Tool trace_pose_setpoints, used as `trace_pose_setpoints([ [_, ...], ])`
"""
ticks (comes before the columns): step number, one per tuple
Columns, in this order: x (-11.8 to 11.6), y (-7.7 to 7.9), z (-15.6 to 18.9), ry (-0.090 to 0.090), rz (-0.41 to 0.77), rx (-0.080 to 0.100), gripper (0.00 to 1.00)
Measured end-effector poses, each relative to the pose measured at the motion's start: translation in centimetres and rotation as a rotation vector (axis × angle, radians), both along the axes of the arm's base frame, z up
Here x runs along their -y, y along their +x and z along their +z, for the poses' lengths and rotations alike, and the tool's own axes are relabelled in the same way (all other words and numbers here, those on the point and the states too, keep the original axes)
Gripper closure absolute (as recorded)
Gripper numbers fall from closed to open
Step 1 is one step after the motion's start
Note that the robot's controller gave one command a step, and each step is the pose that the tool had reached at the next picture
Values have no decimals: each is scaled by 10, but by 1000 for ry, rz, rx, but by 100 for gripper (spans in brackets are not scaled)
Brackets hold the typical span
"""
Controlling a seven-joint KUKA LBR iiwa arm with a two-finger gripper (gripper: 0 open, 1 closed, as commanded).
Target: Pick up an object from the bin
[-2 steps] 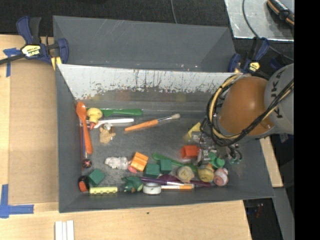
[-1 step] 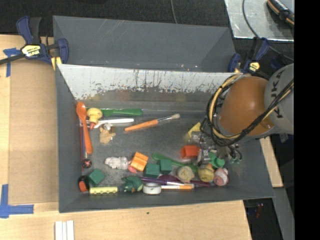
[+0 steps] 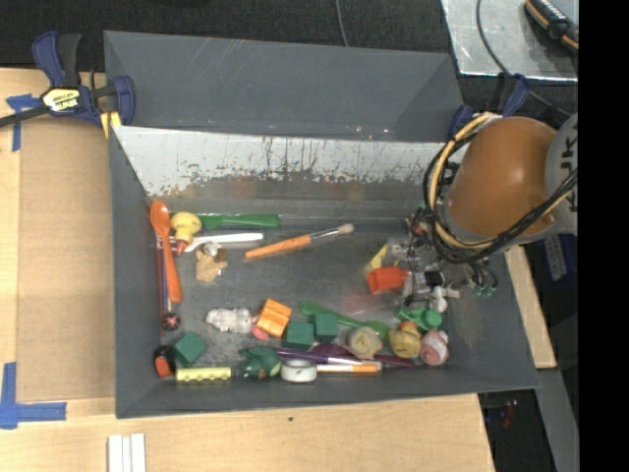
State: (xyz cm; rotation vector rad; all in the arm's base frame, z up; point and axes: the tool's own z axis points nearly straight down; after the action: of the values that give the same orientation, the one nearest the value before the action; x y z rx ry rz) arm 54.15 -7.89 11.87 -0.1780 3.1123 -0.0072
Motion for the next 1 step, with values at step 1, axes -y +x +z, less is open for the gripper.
trace_pose_setpoints([
  [1, 74, -45, 10, 2, -40, -6, 100],
])
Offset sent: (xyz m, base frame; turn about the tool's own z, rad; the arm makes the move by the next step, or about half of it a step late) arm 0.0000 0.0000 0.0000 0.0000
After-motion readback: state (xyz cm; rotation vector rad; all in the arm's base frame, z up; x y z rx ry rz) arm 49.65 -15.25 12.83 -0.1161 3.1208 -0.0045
